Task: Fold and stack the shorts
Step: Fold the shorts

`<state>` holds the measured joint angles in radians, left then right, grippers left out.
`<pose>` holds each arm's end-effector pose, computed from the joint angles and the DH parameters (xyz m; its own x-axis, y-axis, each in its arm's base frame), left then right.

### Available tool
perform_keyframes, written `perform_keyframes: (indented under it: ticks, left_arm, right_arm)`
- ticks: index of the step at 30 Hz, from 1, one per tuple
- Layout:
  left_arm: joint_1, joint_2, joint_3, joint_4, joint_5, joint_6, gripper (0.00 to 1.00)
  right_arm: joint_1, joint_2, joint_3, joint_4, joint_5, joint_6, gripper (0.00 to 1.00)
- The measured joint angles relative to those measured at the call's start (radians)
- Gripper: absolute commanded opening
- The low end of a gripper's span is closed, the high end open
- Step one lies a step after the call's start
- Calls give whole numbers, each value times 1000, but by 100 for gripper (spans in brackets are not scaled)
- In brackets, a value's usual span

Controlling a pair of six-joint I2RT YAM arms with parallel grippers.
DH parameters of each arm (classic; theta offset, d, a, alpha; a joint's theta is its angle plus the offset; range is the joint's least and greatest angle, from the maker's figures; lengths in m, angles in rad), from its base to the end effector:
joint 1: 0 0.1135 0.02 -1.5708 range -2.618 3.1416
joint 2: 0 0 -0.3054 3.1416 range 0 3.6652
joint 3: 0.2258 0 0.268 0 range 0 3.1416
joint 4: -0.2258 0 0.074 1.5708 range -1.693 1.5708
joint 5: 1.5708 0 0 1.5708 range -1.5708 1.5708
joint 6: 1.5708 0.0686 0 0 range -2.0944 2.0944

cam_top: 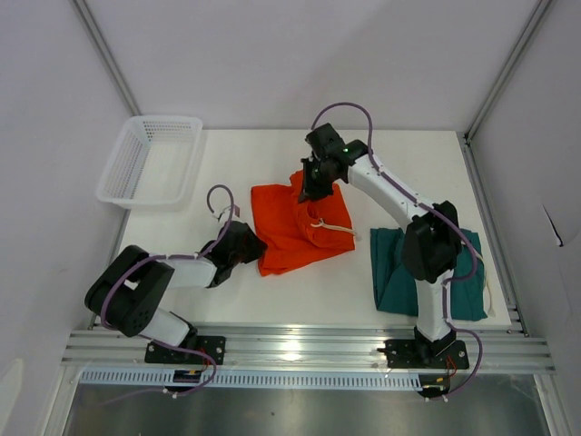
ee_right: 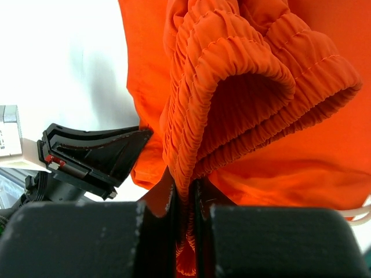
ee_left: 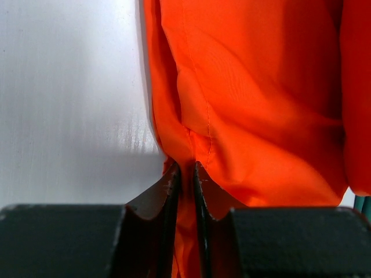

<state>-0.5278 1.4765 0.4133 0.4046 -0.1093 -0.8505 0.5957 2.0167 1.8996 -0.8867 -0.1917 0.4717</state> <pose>0.2483 -0.1361 0.1314 -0.6690 -0.4748 -0.5718 -0.1163 0.8268 -0.5504 0.4016 0.2880 0.2989 -0.9108 -0.0784 -0.4054 -0.2488 0.8878 0.3872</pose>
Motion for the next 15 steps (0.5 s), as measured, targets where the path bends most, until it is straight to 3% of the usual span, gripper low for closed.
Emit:
perform_keyframes:
  ticks: [15]
  left_arm:
    - [-8,-40,-13,-44,-4,-6,19]
  right_arm:
    - [99,90,-31,58,101,16,0]
